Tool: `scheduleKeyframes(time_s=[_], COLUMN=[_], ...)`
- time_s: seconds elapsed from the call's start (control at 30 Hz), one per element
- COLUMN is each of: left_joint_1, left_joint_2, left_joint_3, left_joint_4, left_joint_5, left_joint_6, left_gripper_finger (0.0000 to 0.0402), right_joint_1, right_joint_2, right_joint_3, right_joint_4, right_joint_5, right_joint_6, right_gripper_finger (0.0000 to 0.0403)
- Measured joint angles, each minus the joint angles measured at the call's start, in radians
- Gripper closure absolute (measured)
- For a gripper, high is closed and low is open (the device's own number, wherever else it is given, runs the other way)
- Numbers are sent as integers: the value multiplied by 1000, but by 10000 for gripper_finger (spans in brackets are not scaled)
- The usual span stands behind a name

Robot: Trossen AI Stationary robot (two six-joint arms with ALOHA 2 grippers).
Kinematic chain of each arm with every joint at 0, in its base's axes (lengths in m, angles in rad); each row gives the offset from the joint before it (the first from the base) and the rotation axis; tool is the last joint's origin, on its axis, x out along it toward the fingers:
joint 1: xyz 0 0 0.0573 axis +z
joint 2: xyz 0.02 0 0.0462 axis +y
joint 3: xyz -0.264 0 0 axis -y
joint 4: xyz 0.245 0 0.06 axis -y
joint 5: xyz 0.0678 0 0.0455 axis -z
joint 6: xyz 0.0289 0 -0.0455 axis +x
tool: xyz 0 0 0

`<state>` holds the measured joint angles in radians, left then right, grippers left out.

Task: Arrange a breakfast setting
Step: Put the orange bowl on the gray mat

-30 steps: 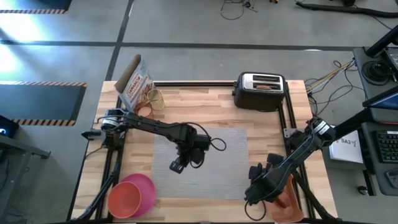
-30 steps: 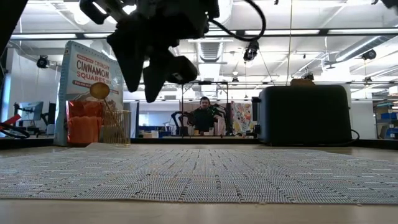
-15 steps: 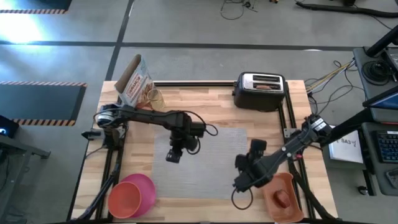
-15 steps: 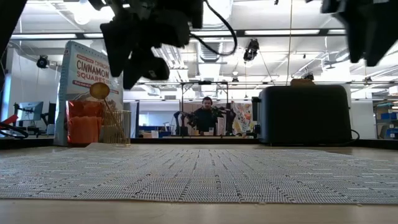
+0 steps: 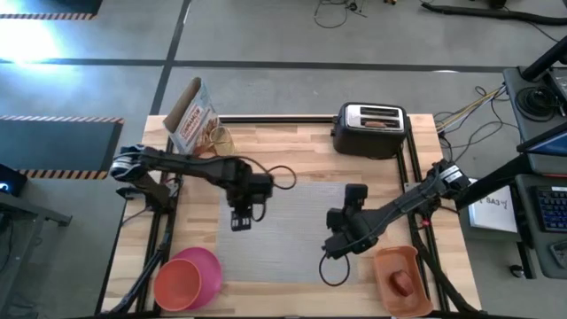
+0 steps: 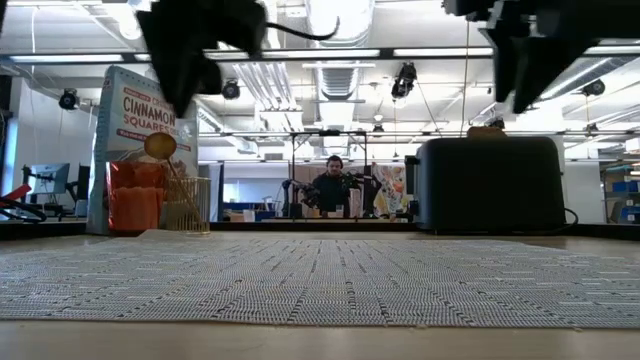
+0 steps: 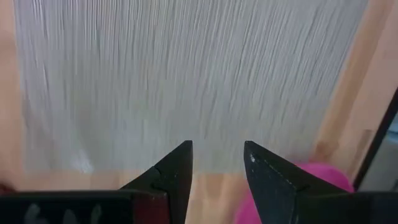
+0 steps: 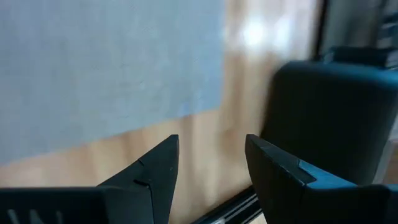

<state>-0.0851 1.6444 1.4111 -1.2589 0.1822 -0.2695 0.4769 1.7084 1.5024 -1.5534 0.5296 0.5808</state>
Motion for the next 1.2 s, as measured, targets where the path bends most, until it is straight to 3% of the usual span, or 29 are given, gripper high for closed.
scheduleKeyframes(time_s=[0.27,0.57,0.83,1.2], left_joint_1=[-143,-417,-593,-682], left_joint_2=[-238,-427,-418,-286], left_joint_3=[-182,-347,-424,-424], left_joint_4=[-70,-40,76,209], left_joint_5=[102,70,65,63], left_joint_6=[-292,-569,-554,-553], left_gripper_finger=[274,280,311,336], right_joint_1=[-4,-9,-15,-15], right_joint_2=[0,0,0,0], right_joint_3=[-7,-38,-42,-42], right_joint_4=[108,167,253,336], right_joint_5=[48,93,100,100], right_joint_6=[0,-12,-5,2], right_gripper_finger=[227,227,227,227])
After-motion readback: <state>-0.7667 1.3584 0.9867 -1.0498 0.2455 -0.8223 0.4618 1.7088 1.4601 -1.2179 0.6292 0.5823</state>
